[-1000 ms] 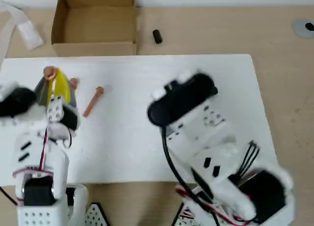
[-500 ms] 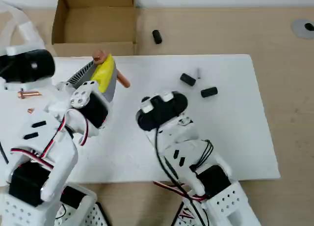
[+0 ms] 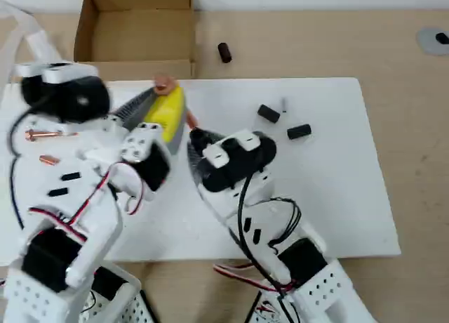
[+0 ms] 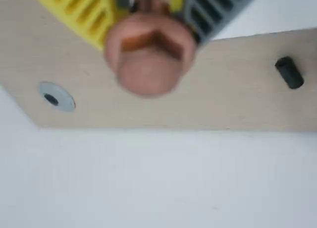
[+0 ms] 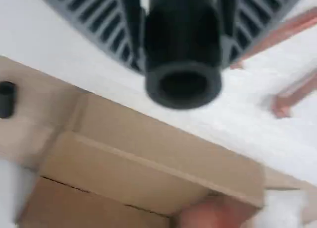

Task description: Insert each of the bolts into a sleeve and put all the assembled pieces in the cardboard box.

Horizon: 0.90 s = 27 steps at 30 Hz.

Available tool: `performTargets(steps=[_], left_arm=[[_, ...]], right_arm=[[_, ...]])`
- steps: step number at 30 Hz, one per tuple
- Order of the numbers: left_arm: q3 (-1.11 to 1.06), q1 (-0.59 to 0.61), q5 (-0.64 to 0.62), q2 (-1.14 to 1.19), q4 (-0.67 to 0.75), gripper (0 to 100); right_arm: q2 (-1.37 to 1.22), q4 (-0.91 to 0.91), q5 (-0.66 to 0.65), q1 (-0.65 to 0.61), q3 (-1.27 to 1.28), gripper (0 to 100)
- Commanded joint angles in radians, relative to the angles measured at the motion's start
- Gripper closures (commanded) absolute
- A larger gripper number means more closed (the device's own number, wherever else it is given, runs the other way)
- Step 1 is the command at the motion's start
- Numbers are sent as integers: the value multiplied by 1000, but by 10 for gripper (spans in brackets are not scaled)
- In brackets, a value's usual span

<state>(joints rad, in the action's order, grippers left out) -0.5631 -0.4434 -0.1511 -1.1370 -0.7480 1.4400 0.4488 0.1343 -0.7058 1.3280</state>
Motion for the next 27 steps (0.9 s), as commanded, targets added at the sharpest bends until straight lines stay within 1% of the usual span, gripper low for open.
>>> performTargets(steps=[1, 3, 6, 10, 13, 15, 23, 27], left_arm=[[-49, -40, 57, 5, 84, 994], [-80, -40, 72, 5, 107, 994], [-94, -32, 74, 5, 103, 994], [-86, -31, 112, -2, 46, 994], [-86, -31, 118, -2, 44, 994], [-86, -9, 135, -2, 43, 994], [-87, -2, 135, 4, 44, 994], [-89, -2, 130, 5, 21, 994]], right_arm=[[19, -29, 6, -41, -8, 988], [19, -29, 6, -39, -8, 988], [19, -26, 6, -24, -7, 988], [19, -28, 6, 5, -7, 988], [19, -28, 6, 7, -7, 988], [19, -28, 6, 5, -7, 988], [19, -29, 6, 5, -7, 988], [19, -29, 6, 5, -7, 988]])
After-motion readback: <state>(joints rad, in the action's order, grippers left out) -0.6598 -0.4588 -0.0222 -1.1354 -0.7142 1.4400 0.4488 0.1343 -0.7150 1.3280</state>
